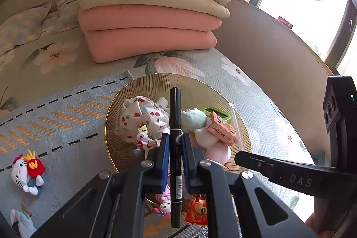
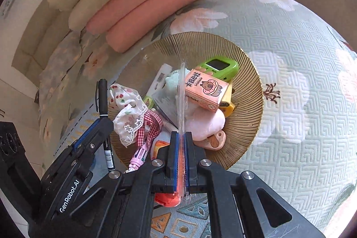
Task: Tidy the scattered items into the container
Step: 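Carry the marker and clear tube over the gold bowl and release both, then move both tools back over the remaining items on the rug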
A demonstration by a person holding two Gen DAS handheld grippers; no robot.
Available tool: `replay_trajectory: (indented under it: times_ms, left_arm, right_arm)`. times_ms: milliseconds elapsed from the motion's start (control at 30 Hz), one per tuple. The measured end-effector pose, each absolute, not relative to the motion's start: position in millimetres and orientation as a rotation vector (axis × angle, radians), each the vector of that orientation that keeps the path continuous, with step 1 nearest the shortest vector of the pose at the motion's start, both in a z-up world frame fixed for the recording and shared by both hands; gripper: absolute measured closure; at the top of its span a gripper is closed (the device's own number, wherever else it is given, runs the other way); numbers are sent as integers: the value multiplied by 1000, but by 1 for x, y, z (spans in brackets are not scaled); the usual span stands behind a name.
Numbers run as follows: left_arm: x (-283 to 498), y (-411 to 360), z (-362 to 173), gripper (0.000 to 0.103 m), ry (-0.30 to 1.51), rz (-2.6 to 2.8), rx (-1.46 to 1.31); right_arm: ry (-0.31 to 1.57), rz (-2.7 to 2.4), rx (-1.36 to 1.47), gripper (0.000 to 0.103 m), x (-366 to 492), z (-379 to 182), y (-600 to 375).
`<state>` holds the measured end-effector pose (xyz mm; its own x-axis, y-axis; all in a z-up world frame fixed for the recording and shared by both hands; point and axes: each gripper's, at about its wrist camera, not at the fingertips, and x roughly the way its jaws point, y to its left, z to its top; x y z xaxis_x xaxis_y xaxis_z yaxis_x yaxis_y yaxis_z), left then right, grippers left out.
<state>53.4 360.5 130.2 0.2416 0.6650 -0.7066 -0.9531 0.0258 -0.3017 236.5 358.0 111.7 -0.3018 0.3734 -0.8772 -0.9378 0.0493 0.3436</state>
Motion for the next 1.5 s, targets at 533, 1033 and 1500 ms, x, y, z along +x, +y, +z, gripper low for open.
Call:
replay_trajectory:
  times_ms: [533, 1033, 1500]
  left_arm:
    - [21, 324, 137, 33, 257, 1336, -967]
    - [-55, 46, 165, 33, 360, 1658, -1165]
    - [-109, -40, 115, 28, 407, 1791, -1326]
  right_arm:
    - [1130, 1531, -632, 48, 239, 131, 346]
    - [1188, 1670, -965, 48, 189, 129, 200]
    - [1135, 1829, -1189, 47, 92, 95, 132]
